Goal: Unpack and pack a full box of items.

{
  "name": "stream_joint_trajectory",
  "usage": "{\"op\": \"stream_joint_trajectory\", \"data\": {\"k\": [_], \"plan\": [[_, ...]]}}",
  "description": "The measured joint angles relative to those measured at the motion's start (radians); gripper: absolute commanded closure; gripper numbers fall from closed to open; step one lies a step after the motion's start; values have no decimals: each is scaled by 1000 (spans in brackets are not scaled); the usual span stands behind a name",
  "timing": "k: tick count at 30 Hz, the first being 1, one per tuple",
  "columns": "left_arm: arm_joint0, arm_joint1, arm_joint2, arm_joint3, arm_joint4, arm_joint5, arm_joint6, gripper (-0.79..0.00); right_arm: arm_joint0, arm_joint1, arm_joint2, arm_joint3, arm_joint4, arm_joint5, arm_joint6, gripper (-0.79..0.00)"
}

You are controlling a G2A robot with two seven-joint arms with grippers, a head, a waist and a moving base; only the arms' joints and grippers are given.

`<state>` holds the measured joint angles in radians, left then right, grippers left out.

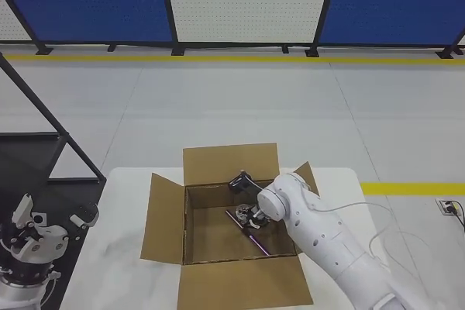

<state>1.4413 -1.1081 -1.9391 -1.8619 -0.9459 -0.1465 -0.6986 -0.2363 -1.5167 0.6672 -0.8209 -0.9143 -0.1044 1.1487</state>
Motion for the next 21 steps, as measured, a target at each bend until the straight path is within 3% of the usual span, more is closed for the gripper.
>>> {"op": "stream_joint_trajectory", "data": {"k": [9,11,17,21], "plan": [[0,0,0,0,0,0,0,-785,-22,11,14,-65,-74,36,40,-369],[0,0,0,0,0,0,0,-785,-29,14,18,-82,-91,42,51,-314],[0,0,0,0,0,0,0,-785,-49,23,41,-128,-119,53,65,0],[0,0,0,0,0,0,0,-785,-70,35,69,-187,-139,61,71,0]]}}
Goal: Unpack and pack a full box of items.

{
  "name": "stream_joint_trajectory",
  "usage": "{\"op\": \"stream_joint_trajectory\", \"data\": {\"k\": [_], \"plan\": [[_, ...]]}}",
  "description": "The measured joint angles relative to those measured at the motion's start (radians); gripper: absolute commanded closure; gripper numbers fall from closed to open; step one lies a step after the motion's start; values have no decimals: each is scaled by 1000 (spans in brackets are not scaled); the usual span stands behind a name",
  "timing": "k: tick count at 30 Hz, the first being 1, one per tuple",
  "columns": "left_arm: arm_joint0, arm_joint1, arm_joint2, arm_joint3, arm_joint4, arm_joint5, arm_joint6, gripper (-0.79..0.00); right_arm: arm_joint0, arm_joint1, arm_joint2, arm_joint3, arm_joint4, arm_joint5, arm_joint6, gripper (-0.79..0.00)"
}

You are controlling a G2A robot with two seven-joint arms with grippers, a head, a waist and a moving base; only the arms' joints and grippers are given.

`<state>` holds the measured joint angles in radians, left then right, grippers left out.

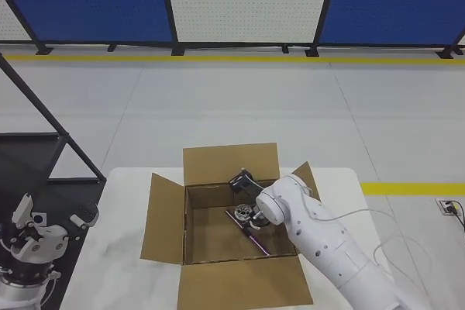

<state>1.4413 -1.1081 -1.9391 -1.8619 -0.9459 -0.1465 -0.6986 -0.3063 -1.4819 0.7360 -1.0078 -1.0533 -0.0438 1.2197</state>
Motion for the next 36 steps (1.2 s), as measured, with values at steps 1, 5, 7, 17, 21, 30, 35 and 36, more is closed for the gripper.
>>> {"op": "stream_joint_trajectory", "data": {"k": [1,5,7,17,21,30,35,36], "plan": [[0,0,0,0,0,0,0,-785,-6,4,8,-17,-8,2,5,0],[0,0,0,0,0,0,0,-785,-53,32,65,-154,-62,17,29,0],[0,0,0,0,0,0,0,-785,-91,50,103,-244,-88,16,42,0],[0,0,0,0,0,0,0,-785,-436,146,413,-900,-139,-89,112,0],[0,0,0,0,0,0,0,-785,-540,162,502,-1094,-146,-88,91,0],[0,0,0,0,0,0,0,-785,-710,174,651,-1308,-225,76,25,0],[0,0,0,0,0,0,0,-785,-713,174,656,-1306,-226,84,24,0],[0,0,0,0,0,0,0,-785,-713,174,656,-1306,-226,84,24,0]]}}
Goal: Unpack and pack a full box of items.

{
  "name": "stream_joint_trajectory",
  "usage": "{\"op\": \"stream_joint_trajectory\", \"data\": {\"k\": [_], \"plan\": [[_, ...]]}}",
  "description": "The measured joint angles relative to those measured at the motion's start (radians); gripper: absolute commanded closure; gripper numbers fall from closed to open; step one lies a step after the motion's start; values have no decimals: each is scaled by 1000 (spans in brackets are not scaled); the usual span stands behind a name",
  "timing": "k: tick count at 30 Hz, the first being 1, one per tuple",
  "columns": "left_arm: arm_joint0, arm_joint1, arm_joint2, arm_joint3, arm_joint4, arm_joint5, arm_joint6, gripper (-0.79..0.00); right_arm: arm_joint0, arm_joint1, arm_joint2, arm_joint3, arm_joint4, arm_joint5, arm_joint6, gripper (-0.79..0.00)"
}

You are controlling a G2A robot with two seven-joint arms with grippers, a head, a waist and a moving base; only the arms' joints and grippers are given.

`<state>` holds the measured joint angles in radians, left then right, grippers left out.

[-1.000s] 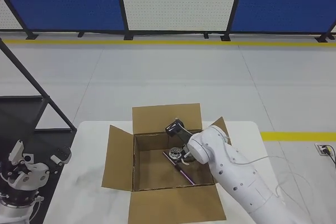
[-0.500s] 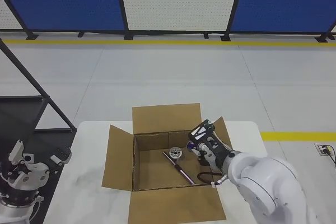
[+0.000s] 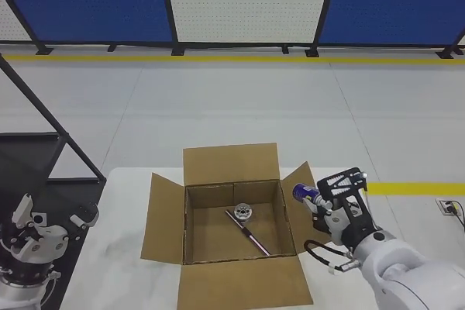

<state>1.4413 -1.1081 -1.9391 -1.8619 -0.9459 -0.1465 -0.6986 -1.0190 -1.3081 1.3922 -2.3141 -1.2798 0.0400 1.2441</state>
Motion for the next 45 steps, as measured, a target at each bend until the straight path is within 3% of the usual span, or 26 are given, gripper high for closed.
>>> {"op": "stream_joint_trajectory", "data": {"k": [7,12,19,23,26,32,39,45], "plan": [[0,0,0,0,0,0,0,-785,0,0,0,0,0,0,0,0],[0,0,0,0,0,0,0,-785,-46,1,22,-27,29,7,-62,0],[0,0,0,0,0,0,0,-785,-26,15,310,-33,156,38,-25,0],[0,0,0,0,0,0,0,-785,-32,31,449,13,132,-8,58,0],[0,0,0,0,0,0,0,-785,-37,44,483,55,98,-70,131,0],[0,0,0,0,0,0,0,-785,-59,61,433,151,-8,-167,230,0],[0,0,0,0,0,0,0,-785,-64,66,304,238,-80,-193,280,0],[0,0,0,0,0,0,0,-785,-64,67,302,241,-86,-194,283,0]]}}
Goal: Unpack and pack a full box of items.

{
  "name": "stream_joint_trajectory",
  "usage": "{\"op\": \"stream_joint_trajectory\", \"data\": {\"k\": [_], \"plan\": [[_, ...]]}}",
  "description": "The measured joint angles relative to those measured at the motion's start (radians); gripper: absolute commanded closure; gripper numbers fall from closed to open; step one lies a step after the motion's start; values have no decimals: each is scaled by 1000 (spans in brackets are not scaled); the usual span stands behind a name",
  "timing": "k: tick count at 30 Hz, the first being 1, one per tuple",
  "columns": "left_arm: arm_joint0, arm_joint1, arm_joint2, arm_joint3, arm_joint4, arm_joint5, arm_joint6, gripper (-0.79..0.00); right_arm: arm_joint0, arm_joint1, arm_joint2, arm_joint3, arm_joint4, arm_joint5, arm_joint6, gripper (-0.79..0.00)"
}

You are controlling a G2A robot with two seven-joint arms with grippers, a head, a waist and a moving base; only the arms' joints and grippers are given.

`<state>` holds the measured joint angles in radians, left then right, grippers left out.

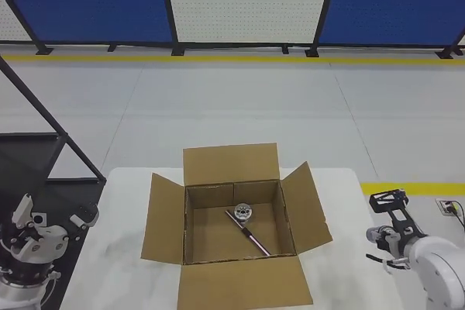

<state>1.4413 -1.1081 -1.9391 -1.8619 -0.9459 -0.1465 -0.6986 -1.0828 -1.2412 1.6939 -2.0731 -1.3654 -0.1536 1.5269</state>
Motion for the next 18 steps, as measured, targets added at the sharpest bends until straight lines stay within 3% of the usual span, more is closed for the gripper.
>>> {"op": "stream_joint_trajectory", "data": {"k": [7,10,18], "plan": [[0,0,0,0,0,0,0,-785,-7,0,-5,7,5,0,-9,0],[0,0,0,0,0,0,0,-785,-21,-1,-46,48,-9,6,-42,0],[0,0,0,0,0,0,0,-785,69,-8,-190,230,-99,81,-30,0]]}}
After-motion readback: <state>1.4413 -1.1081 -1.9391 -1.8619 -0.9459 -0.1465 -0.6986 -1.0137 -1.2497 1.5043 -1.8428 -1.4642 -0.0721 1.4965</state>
